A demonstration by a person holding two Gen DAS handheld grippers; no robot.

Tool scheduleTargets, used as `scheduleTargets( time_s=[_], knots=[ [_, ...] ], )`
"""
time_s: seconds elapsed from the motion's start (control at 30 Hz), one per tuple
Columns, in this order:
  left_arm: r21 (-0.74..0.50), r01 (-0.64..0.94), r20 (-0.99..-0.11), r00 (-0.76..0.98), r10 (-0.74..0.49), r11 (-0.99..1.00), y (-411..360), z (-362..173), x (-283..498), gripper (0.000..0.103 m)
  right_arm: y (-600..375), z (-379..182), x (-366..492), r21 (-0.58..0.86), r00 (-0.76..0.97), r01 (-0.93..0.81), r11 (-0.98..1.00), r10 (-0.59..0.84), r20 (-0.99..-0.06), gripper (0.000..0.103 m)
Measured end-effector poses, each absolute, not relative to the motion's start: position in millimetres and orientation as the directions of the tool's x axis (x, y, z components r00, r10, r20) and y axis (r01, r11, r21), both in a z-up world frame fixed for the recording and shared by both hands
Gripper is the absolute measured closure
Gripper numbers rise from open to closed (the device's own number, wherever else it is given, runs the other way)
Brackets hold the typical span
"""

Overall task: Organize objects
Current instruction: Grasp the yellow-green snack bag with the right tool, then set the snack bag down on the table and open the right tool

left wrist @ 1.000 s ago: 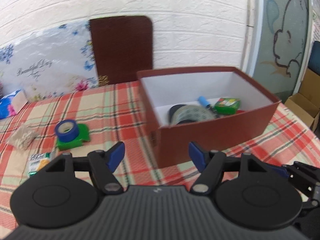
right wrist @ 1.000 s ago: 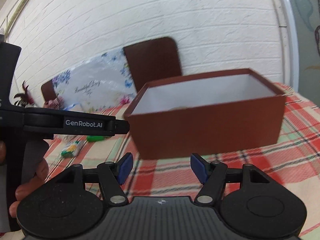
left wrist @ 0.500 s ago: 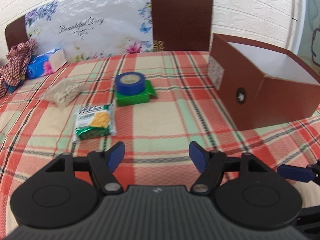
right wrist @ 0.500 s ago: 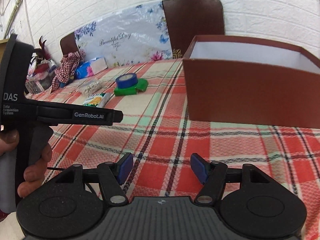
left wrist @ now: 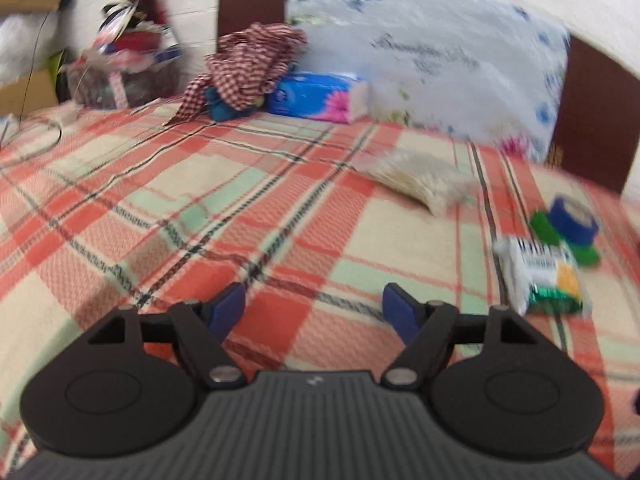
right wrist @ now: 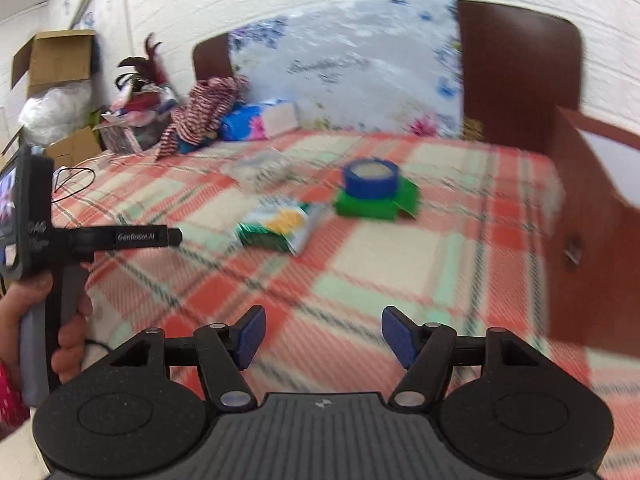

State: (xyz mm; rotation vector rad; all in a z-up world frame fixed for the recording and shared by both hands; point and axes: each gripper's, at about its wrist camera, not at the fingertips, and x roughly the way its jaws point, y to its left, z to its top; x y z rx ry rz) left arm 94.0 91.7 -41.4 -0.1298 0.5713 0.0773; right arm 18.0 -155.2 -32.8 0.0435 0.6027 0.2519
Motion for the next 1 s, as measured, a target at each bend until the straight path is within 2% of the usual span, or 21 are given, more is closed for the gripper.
scheduleTargets(
  time_s=[0.07, 0.2, 0.33, 0.37, 0.4, 0.43, 0.5, 0.77, 1.0],
  knots=[
    [-0.108, -0.116, -0.532, 0.846, 0.041, 0.987, 91.0, -41.3, 95.1, 0.025, -138.8, -32.4, 41.5, 0.119, 0.794, -0.255, 0.960, 0.277, -0.541, 0.037],
    [-0.116, -0.115, -0.522, 0.852, 0.038, 0.987, 89.1, -41.5, 95.7, 0.025, -116.5, -34.9, 88.6, 0.153, 0.803, -0.214, 0.965, 0.263, -0.534, 0.030],
    [-0.132, -0.112, -0.518, 0.855, 0.028, 0.985, 92.0, -42.2, 94.2, 0.025, -106.2, -44.8, 112.5, 0.136, 0.792, -0.184, 0.974, 0.228, -0.567, 0.030],
    [-0.133, -0.112, -0.518, 0.855, 0.027, 0.985, 92.2, -42.1, 94.0, 0.025, -107.4, -45.8, 113.6, 0.139, 0.791, -0.189, 0.972, 0.234, -0.566, 0.034],
    [-0.137, -0.111, -0.517, 0.856, 0.025, 0.984, 92.7, -42.0, 93.6, 0.025, -108.1, -45.3, 111.7, 0.140, 0.792, -0.200, 0.970, 0.244, -0.560, 0.051],
    [-0.141, -0.110, -0.515, 0.857, 0.022, 0.984, 93.8, -42.0, 93.3, 0.024, -108.2, -44.3, 108.6, 0.140, 0.789, -0.210, 0.968, 0.252, -0.560, 0.056],
    [-0.146, -0.108, -0.515, 0.857, 0.018, 0.983, 94.0, -41.9, 93.3, 0.024, -108.6, -42.5, 103.2, 0.123, 0.785, -0.224, 0.967, 0.254, -0.566, 0.060],
    [-0.125, -0.102, -0.520, 0.854, 0.022, 0.987, 91.1, -41.9, 93.4, 0.023, -160.7, -42.4, 16.9, 0.137, 0.781, -0.179, 0.974, 0.225, -0.583, 0.060],
    [-0.019, -0.087, -0.552, 0.831, 0.062, 0.996, 76.0, -42.2, 97.2, 0.018, -267.1, -42.5, -88.8, 0.196, 0.819, 0.078, 0.977, 0.049, -0.572, 0.057]
  ],
)
